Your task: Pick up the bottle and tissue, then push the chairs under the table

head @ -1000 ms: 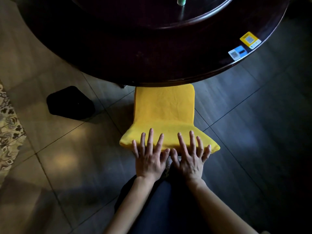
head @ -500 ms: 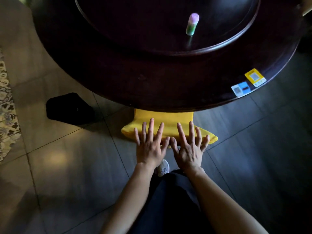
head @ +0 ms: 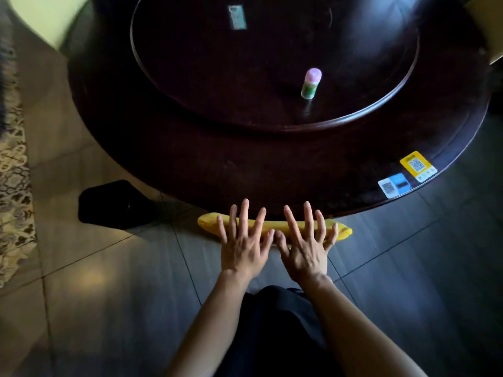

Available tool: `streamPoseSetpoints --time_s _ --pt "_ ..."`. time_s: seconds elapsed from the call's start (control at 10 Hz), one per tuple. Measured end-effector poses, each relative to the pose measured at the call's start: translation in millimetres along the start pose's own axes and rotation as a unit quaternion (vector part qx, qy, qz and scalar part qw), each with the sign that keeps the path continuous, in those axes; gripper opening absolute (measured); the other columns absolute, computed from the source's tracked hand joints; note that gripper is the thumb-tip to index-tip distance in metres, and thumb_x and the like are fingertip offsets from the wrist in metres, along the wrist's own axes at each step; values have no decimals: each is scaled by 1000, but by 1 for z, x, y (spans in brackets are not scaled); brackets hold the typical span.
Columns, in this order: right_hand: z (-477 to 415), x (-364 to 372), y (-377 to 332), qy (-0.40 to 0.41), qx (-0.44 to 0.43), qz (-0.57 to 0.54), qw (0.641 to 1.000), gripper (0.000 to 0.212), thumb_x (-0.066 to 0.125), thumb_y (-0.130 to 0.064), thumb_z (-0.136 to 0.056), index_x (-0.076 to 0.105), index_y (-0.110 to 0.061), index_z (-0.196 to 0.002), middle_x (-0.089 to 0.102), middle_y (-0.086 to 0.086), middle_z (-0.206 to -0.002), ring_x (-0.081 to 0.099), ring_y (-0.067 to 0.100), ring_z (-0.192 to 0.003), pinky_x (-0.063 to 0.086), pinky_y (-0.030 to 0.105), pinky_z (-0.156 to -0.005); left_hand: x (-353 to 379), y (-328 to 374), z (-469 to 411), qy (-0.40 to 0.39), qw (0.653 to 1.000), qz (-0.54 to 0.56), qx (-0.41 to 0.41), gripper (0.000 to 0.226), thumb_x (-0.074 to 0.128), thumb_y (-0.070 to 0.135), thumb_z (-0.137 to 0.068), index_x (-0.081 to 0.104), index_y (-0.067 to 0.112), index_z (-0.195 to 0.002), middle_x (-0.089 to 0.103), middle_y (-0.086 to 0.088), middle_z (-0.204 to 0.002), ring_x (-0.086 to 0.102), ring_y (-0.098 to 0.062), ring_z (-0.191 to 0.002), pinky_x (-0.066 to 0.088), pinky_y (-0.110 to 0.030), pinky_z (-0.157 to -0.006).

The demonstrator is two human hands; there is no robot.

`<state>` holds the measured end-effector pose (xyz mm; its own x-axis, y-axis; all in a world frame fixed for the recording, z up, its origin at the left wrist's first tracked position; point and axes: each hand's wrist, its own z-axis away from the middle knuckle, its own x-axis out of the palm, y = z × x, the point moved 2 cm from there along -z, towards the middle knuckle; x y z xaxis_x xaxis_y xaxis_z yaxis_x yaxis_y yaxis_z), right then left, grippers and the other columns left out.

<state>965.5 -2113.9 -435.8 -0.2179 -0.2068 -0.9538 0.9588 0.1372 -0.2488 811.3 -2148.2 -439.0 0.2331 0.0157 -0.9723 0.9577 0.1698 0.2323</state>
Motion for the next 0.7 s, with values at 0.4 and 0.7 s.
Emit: streamPoseSetpoints --time_s 0.4,0.7 --pt "-1 -16 -30 13 62 9 998 70 23 -68 -93 16 -39 -156 9 9 -166 13 31 -151 3 65 -117 -29 -27 3 -58 997 -4 56 66 29 62 -99 35 27 -154 20 -9 -166 15 -35 -153 -1 -57 -119" --pt "13 -132 -116 258 41 0 965 74 35 -67 -93 18 -32 -157 15 14 -164 20 36 -148 9 65 -117 -179 -104 -24 30 993 -44 104 73 17 65 -99 6 28 -160 -10 -3 -169 -14 -30 -154 -10 -61 -119"
